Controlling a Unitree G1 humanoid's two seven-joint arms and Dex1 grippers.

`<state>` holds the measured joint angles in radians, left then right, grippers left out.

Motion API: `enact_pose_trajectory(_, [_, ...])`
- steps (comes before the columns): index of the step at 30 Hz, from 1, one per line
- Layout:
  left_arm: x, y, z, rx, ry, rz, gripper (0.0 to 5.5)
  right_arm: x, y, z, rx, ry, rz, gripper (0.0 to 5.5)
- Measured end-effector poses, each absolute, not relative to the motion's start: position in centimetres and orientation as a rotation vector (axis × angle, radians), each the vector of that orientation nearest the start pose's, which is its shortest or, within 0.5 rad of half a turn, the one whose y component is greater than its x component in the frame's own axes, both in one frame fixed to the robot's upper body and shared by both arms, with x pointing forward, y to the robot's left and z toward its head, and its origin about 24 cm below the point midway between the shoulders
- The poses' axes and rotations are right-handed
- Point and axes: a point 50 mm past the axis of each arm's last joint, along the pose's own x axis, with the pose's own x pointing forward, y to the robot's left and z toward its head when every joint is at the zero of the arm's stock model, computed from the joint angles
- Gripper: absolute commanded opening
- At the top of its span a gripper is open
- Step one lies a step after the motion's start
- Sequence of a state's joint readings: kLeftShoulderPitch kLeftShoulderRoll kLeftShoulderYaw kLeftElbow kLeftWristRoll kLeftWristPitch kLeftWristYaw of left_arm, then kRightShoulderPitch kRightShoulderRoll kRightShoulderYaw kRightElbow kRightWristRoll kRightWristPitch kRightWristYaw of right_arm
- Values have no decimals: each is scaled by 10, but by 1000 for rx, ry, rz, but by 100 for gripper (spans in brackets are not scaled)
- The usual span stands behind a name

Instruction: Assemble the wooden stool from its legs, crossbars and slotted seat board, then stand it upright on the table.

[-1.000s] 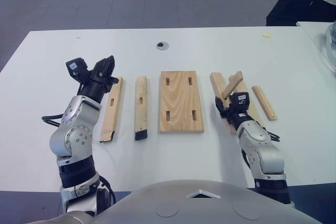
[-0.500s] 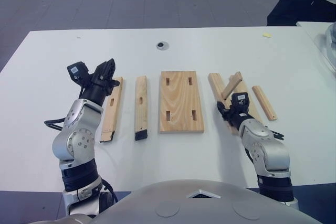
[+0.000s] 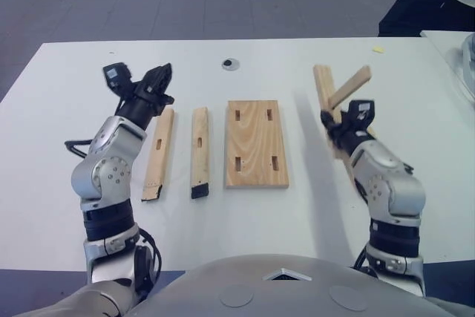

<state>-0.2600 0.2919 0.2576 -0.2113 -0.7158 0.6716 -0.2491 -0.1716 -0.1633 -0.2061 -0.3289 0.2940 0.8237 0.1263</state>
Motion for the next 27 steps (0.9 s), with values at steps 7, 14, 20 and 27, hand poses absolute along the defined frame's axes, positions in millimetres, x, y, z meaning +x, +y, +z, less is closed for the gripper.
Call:
enact_pose_trajectory(7, [323, 137, 198, -521, 54, -1067, 150, 286, -135, 178, 493, 116, 735, 207])
enact_pose_trajectory(14, [318, 143, 200, -667, 189, -1304, 276, 273, -123, 215, 691, 31, 1040, 207])
enact_pose_trajectory(20, [316, 149, 206, -826, 177, -1362, 357, 270, -120, 210, 762, 73, 1079, 207])
enact_pose_trajectory(27, [326, 154, 216, -953, 160, -1323, 412, 260, -115, 192, 826, 155, 1129, 207])
